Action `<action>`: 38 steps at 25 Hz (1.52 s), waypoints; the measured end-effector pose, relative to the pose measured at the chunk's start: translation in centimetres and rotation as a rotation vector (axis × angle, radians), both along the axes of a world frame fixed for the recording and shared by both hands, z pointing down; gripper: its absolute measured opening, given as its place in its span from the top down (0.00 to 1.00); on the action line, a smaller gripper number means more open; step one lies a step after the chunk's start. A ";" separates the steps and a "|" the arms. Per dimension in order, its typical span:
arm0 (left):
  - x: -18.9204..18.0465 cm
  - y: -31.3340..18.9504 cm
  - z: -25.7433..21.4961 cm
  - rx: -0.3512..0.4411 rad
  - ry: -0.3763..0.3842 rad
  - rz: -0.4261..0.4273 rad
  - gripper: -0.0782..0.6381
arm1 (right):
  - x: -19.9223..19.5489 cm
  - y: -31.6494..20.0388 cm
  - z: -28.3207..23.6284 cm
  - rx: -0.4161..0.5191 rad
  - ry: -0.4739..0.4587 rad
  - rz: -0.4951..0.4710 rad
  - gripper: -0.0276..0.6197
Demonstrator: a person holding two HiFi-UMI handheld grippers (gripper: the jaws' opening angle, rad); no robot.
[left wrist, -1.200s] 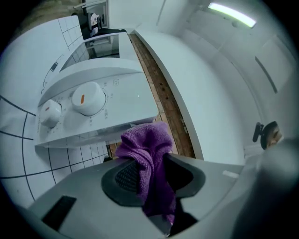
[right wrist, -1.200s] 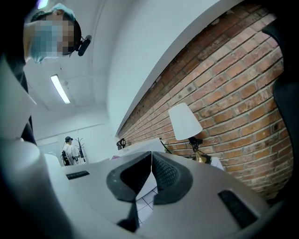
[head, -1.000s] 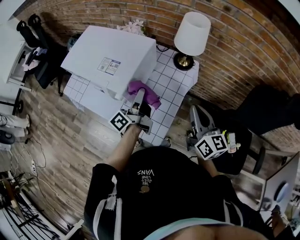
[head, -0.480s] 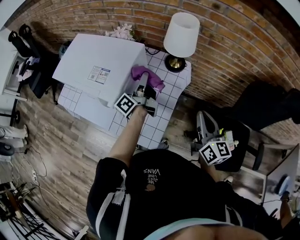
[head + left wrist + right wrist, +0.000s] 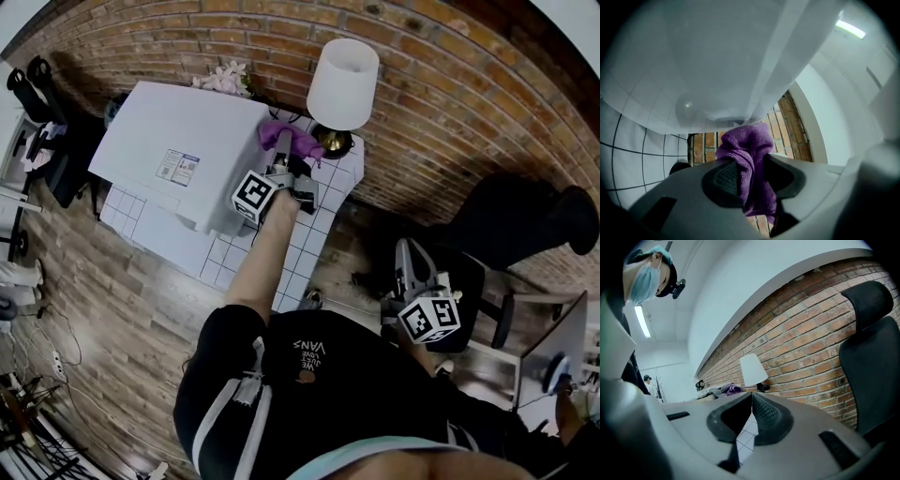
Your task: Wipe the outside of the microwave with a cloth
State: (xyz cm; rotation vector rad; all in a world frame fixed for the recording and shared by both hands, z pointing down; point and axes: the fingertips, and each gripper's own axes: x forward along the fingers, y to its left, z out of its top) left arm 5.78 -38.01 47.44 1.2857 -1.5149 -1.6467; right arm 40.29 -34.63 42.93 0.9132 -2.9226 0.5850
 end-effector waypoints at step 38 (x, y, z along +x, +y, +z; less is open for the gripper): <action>6.8 22.3 6.0 -0.116 0.078 0.016 0.70 | -11.8 8.2 1.1 -0.035 -0.023 -0.344 0.95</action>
